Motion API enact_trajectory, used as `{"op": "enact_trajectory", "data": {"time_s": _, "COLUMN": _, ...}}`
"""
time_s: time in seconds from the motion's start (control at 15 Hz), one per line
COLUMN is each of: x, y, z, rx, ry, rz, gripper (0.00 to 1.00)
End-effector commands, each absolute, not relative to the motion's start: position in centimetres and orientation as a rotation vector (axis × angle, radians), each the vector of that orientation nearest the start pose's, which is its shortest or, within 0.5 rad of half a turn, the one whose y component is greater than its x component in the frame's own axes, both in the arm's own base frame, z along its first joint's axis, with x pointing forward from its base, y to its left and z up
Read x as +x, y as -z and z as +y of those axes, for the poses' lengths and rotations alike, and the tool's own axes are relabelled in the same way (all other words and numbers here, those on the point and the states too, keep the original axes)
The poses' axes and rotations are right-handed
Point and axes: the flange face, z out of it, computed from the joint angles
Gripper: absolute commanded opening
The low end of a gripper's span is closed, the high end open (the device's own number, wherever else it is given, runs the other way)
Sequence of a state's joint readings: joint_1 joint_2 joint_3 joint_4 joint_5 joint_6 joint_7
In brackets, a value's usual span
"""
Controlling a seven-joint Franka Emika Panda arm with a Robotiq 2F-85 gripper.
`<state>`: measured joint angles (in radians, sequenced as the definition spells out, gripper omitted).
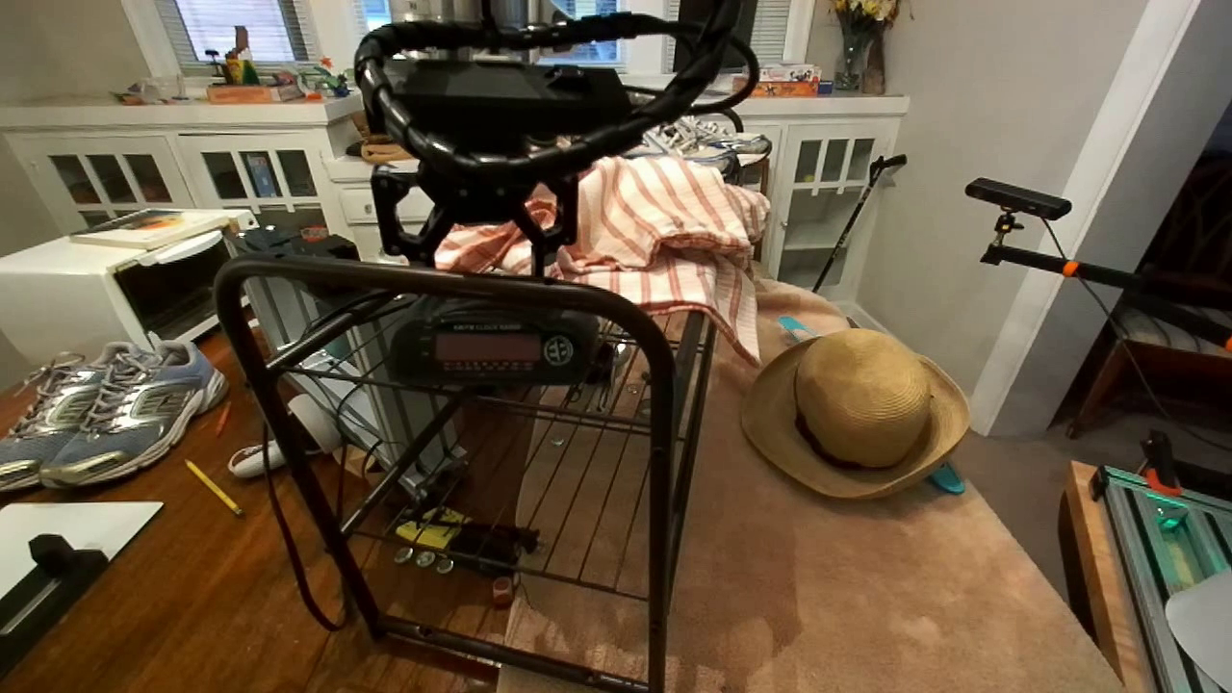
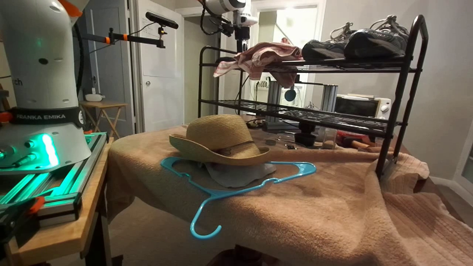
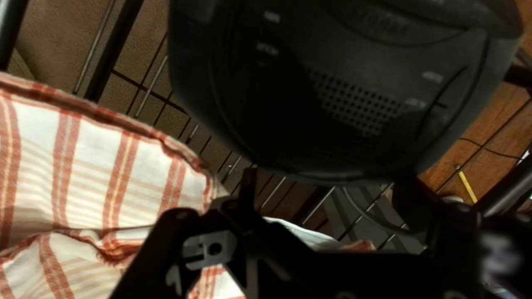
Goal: Move the alarm clock to the right.
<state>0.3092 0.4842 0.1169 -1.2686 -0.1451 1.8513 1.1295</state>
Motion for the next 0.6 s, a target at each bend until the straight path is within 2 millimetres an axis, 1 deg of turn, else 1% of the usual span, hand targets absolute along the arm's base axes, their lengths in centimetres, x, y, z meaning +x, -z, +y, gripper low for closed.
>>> {"op": "enact_trajectory", "data": {"time_s": 0.0, "x": 66.6, "y": -48.0, "z": 27.1, "rx": -2.935, "ry": 0.182, "rz": 1.062, "gripper": 0.81}}
{"op": "enact_trajectory", "data": {"time_s": 0.2, "x": 66.9, "y": -47.4, "z": 26.9, "rx": -2.936, "ry": 0.172, "rz": 1.07, "gripper": 0.8}}
{"op": "enact_trajectory", "data": {"time_s": 0.27, "x": 67.0, "y": -47.2, "z": 26.8, "rx": -2.937, "ry": 0.167, "rz": 1.073, "gripper": 0.78}}
{"op": "enact_trajectory", "data": {"time_s": 0.33, "x": 67.0, "y": -47.0, "z": 26.8, "rx": -2.936, "ry": 0.163, "rz": 1.076, "gripper": 0.71}}
{"op": "enact_trajectory", "data": {"time_s": 0.4, "x": 67.0, "y": -47.0, "z": 26.9, "rx": -2.937, "ry": 0.159, "rz": 1.076, "gripper": 0.54}}
{"op": "enact_trajectory", "data": {"time_s": 0.47, "x": 67.0, "y": -47.0, "z": 26.9, "rx": -2.938, "ry": 0.159, "rz": 1.074, "gripper": 0.53}}
{"op": "enact_trajectory", "data": {"time_s": 0.53, "x": 67.0, "y": -47.0, "z": 27.0, "rx": -2.939, "ry": 0.161, "rz": 1.071, "gripper": 0.47}}
